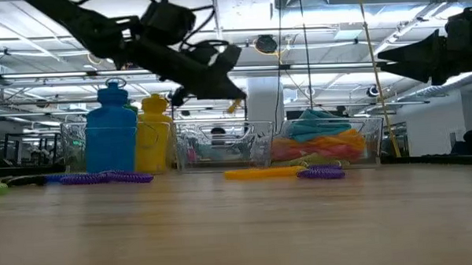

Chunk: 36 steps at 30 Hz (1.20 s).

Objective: Pick & Place Sports Items
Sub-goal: Put the yellow wrist coil into the middle transparent container, then put the green wrist coil into the middle transparent container

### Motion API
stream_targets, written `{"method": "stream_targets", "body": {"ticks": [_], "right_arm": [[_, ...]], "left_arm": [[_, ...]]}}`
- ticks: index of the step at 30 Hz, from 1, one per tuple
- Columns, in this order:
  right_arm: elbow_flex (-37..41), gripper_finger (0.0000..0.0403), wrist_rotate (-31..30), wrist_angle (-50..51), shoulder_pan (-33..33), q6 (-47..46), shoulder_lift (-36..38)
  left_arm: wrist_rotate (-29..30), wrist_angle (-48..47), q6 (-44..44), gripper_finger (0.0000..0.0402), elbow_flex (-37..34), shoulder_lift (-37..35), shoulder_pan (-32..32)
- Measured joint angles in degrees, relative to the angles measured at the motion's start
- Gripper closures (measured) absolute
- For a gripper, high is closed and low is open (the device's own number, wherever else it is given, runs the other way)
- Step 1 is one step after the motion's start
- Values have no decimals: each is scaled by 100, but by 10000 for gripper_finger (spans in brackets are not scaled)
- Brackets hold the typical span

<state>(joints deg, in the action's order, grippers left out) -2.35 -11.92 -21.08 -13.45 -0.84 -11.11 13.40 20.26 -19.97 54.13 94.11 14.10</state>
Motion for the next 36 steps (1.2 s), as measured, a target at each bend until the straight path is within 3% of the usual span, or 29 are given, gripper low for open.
{"method": "stream_targets", "body": {"ticks": [8, 14, 20, 25, 32, 36], "right_arm": [[0, 112, 1, -1, 2, 1, 2], [0, 112, 0, -2, 1, 0, 2], [7, 112, 0, -2, -1, 2, 2], [7, 112, 0, -2, 0, 2, 1], [4, 112, 1, 3, 0, 0, -1], [4, 112, 0, 2, 0, 2, -1]], "left_arm": [[49, -119, -180, 390, 0, 162, 3], [545, -239, -302, 325, 0, 162, 3], [573, -385, 77, 257, 0, 162, -50], [573, -387, 674, 225, 0, 135, -218], [578, -917, 1238, 218, 0, -645, -732], [581, -1928, 1162, 218, 0, -1406, -1225]]}}
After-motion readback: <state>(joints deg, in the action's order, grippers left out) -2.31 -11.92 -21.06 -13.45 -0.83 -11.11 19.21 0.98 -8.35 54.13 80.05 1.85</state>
